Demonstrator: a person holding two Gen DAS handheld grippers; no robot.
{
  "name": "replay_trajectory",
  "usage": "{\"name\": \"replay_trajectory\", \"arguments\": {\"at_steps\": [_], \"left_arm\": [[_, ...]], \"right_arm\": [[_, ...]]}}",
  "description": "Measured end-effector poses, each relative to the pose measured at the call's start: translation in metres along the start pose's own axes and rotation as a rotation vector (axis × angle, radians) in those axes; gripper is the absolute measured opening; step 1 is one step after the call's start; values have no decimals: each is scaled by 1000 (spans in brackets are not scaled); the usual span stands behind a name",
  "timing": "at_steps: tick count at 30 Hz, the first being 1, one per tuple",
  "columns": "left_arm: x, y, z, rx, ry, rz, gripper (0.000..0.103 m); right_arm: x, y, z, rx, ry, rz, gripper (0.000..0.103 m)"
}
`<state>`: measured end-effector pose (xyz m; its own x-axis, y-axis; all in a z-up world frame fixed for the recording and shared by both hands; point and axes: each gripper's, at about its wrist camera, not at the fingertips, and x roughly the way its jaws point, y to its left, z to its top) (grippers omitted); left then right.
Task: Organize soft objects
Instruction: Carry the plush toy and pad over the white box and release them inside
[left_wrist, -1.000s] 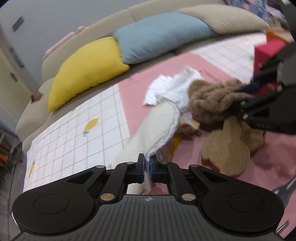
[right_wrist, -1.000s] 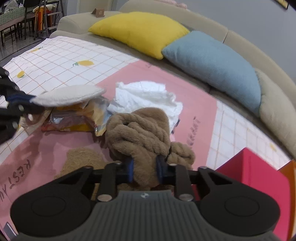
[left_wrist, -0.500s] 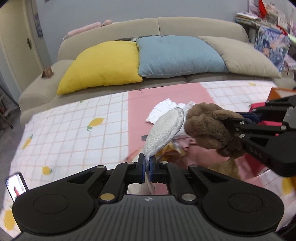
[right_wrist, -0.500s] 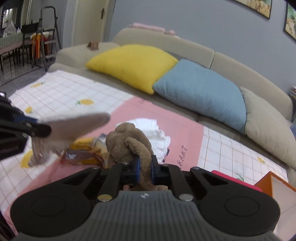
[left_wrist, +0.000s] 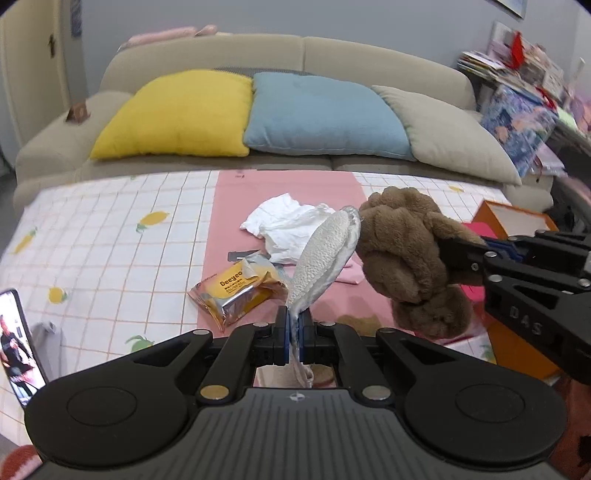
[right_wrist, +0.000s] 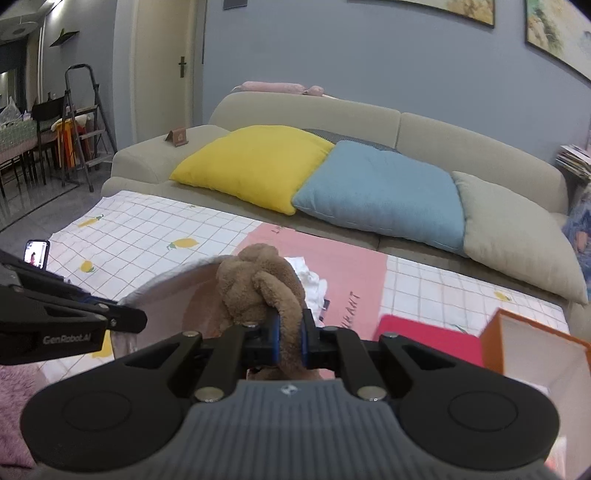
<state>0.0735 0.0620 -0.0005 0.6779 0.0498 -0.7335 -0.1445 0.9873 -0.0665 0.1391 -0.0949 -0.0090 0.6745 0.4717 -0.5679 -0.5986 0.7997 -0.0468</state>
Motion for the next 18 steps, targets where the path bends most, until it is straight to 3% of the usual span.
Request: {"name": "replay_trajectory", "arguments": {"at_steps": [4,7,11,18], "left_arm": [[-11,-13,-4,-8,5,-50,4],[-22,-30,-6,43,-20,-63,4],[-31,-53,0,64,-32,-143,4],[-36,-99,19,114,-73,-253,4]], "right_arm": [[-28,-3,-11,-12,-16,-27,8],[-48,-11,-18,10,-15,-46,8],[-73,-27,-26,55,-14,-70,8],[-112,-65,-35,101,-33,-213,8]]}}
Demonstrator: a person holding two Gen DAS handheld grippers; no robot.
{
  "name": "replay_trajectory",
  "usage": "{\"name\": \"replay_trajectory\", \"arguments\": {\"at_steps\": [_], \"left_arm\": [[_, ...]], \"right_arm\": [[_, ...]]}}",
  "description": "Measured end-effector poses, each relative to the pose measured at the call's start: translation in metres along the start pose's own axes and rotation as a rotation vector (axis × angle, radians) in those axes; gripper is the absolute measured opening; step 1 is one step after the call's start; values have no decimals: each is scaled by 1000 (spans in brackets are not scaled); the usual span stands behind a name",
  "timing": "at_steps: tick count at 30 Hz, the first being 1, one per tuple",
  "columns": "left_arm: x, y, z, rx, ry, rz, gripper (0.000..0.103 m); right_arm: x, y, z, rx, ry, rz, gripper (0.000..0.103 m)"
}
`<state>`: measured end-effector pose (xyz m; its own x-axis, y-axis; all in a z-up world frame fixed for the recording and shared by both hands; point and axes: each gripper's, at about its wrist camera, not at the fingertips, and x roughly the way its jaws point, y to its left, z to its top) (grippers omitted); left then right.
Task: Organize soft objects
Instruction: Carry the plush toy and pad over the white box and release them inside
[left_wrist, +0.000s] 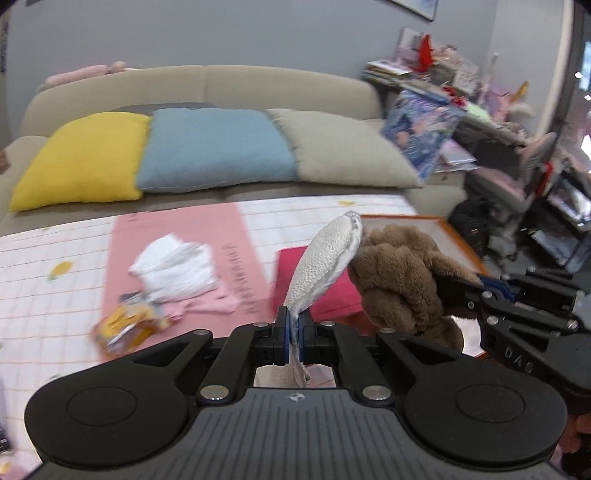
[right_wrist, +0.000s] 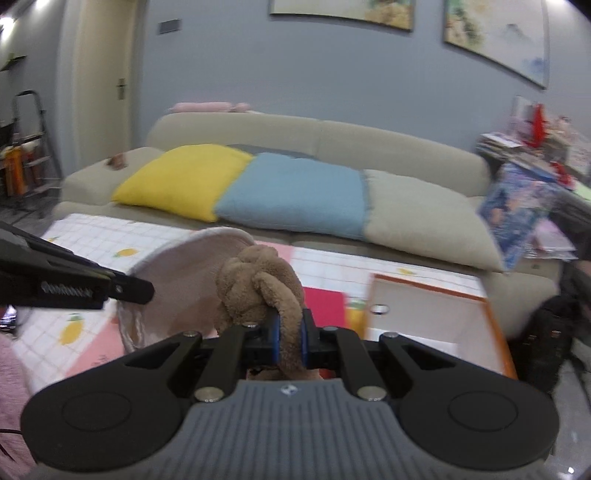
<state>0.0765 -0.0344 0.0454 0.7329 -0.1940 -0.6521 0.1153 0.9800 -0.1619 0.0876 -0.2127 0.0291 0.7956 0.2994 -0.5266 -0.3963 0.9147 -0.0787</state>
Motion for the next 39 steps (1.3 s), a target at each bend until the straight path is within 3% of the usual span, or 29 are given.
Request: {"name": "replay_trajectory", "arguments": {"at_steps": [9,16,21,28,33,39], "left_arm": [[23,-59,39,55,-61,-122,4],[67,-86,71,-55,-2,-273,4],[114,-92,84,-160,71,-328,4],[177,-98,84,-183,188,-264,4],[213,-99,74,-211,317,-248,4],[229,-103,71,-196,358,-200,4]], "right_arm": [[-5,-79,-3,138,1,-174,8],[7,-127,7,241,-20,-241,8],[29,-150,11,262,0,-280,8],[63,-163,3,273,49,-284,8],[99,-168,-5,298,116,-248,8],[129,-169,-22,386,219,-213,8]]}}
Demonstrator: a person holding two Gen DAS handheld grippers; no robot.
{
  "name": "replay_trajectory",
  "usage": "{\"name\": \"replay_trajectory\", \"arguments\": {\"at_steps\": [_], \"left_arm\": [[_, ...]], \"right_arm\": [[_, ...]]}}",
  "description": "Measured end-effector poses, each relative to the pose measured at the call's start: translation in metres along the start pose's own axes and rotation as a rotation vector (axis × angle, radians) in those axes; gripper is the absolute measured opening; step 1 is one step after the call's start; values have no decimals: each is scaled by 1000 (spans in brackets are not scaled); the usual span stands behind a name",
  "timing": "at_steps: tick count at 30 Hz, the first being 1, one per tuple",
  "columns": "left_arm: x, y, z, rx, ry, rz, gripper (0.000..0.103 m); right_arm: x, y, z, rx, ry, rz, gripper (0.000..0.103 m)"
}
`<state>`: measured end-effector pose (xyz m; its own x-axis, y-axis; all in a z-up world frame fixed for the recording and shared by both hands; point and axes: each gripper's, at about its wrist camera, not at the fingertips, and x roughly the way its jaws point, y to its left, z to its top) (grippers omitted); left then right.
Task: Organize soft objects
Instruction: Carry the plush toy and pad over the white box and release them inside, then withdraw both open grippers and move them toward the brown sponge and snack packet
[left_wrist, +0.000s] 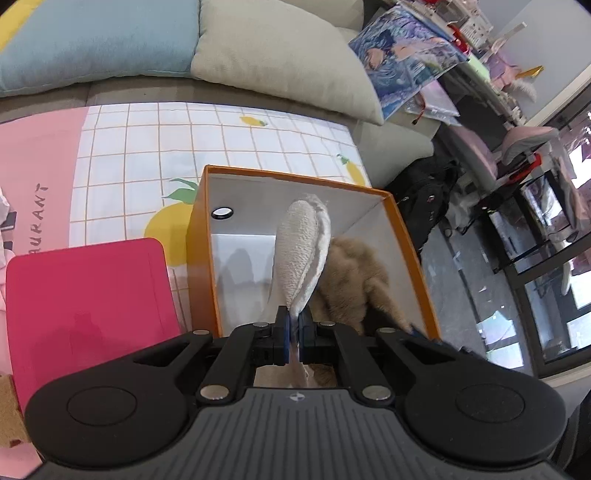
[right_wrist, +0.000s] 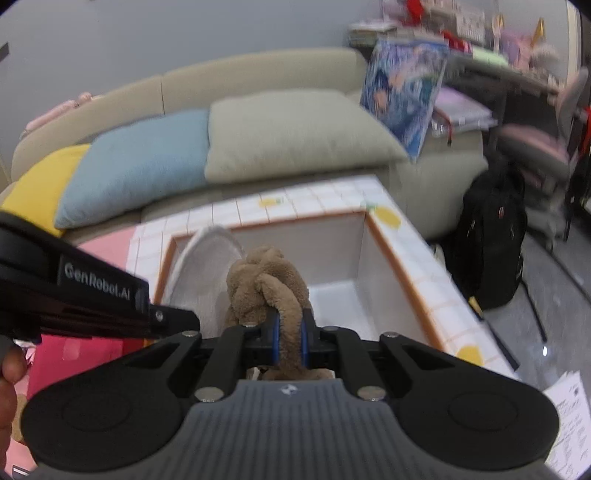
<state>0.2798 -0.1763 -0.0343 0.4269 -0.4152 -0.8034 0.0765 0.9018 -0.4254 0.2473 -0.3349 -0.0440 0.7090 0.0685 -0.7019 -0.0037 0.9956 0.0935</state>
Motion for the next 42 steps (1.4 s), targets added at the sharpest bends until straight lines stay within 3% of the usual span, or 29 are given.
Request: {"name": "replay_trajectory", "arguments": {"at_steps": [8,12,16,23,32,42], "left_arm": [[6,-1,1,49,42,92,7],[-2,0,1,75,18,104,22],[-13,-2,0,99,-19,112,23],[-35,-1,-9,151,-80,119,23],[-50,11,-25,160,-95,118,23],[-84,22,-47,220,-193,141,23]], "right_arm": [[26,9,-16,0,86,35,10],[33,12,-17,8,110,70,11],[39,15,-17,40,139,122,13],[48,32,-22,-13,172,149,15],[24,38,-11,-57,161,88,31],[-30,52,-7,-84,74,53,57]]}}
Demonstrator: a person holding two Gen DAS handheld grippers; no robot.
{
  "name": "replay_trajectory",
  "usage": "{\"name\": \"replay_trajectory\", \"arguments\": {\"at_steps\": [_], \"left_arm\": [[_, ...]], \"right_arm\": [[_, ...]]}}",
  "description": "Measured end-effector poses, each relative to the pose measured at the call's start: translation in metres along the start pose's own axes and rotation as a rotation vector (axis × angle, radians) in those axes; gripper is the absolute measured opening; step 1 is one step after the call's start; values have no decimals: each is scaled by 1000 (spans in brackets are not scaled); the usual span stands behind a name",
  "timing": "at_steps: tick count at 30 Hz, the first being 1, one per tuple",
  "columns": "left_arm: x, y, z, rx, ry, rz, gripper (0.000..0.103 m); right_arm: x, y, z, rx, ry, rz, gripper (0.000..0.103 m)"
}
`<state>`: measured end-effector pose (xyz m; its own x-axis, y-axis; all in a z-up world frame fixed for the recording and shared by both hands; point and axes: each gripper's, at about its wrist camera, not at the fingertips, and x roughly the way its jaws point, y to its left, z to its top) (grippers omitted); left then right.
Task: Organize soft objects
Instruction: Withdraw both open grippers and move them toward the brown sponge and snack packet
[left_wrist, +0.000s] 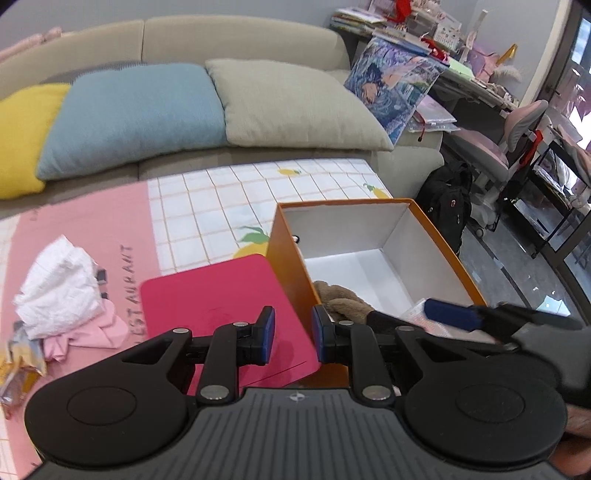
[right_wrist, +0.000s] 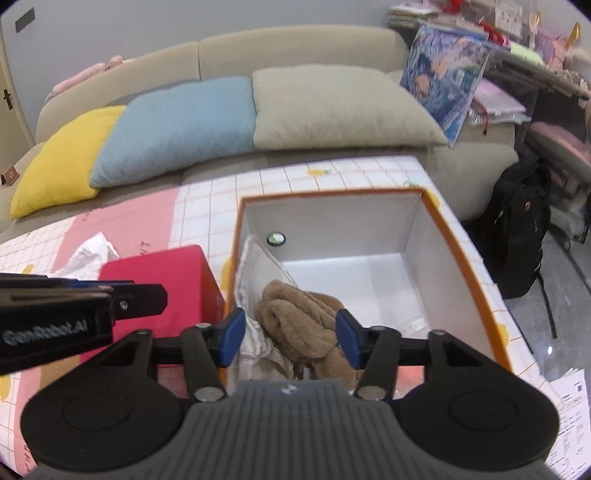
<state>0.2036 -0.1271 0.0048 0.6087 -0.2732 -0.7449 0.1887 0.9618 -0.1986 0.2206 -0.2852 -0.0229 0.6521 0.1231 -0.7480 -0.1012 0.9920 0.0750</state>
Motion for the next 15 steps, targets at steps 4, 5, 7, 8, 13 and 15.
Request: {"name": "replay_trajectory", "arguments": {"at_steps": [4,5,7,8,13,15], "left_arm": [[-20,6,-16,57,-64,9,23],[-25,8,-20,65,-72,11,23],[-33,16,-32,73,-83,3,23],[-37,21,-37,74,-86,-1,23],[-53,51,-69,51,-80,35,23],[-61,64,-82,34,-78,57,23]], "right_arm": [[-23,10,-6,13,-56,3,66],[-27,14,-9,21,-72,4,66],[-36,22,-16,21,-100,19,67],[-40,26,-20,17,-113,31,67],[-46,51,-42,10,-113,105,67],[-43,60,-51,11,-80,128,67]]}}
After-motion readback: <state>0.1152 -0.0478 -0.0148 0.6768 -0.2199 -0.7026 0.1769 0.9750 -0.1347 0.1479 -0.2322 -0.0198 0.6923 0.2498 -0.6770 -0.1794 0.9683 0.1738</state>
